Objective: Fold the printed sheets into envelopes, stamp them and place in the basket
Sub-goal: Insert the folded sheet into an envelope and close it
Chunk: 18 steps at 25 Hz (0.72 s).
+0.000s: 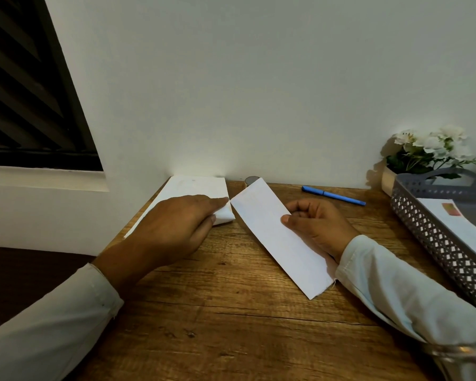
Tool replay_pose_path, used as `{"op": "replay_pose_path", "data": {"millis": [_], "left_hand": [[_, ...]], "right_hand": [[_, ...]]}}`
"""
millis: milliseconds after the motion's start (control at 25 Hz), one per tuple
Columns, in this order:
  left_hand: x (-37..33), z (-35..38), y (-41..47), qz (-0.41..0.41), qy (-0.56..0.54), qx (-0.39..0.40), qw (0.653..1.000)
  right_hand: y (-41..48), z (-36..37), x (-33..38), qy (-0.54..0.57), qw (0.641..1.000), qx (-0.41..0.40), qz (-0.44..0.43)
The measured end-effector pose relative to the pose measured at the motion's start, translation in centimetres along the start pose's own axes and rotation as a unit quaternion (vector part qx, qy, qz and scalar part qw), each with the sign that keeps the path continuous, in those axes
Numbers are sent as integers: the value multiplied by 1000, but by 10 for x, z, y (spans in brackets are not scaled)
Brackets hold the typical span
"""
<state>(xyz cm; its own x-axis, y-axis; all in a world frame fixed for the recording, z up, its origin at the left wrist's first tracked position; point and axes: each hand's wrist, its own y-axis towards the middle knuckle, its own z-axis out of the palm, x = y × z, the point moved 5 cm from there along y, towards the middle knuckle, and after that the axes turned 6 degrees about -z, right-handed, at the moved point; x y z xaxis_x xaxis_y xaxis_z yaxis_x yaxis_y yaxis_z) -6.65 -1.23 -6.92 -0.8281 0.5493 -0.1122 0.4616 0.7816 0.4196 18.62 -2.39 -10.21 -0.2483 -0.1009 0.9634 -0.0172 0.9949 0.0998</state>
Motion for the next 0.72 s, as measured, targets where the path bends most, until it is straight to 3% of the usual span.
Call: {"op": "replay_pose_path", "data": {"millis": [200,400,560,720], "left_hand": [[-7,-4,-3,16,50,-47,998],[0,-3,5,-35,-34,-57,997],[-9,4,6,-97,-74,-28,992],[-32,21,6,-69,-50,52,995]], "right_hand": [[0,0,0,-2,1000,3,-1],[2,-2,-2,-8,1000,7,-4],[4,-10,-7,15,999,-29,-3],[7,-24,-9,6,996,-83,-13]]}}
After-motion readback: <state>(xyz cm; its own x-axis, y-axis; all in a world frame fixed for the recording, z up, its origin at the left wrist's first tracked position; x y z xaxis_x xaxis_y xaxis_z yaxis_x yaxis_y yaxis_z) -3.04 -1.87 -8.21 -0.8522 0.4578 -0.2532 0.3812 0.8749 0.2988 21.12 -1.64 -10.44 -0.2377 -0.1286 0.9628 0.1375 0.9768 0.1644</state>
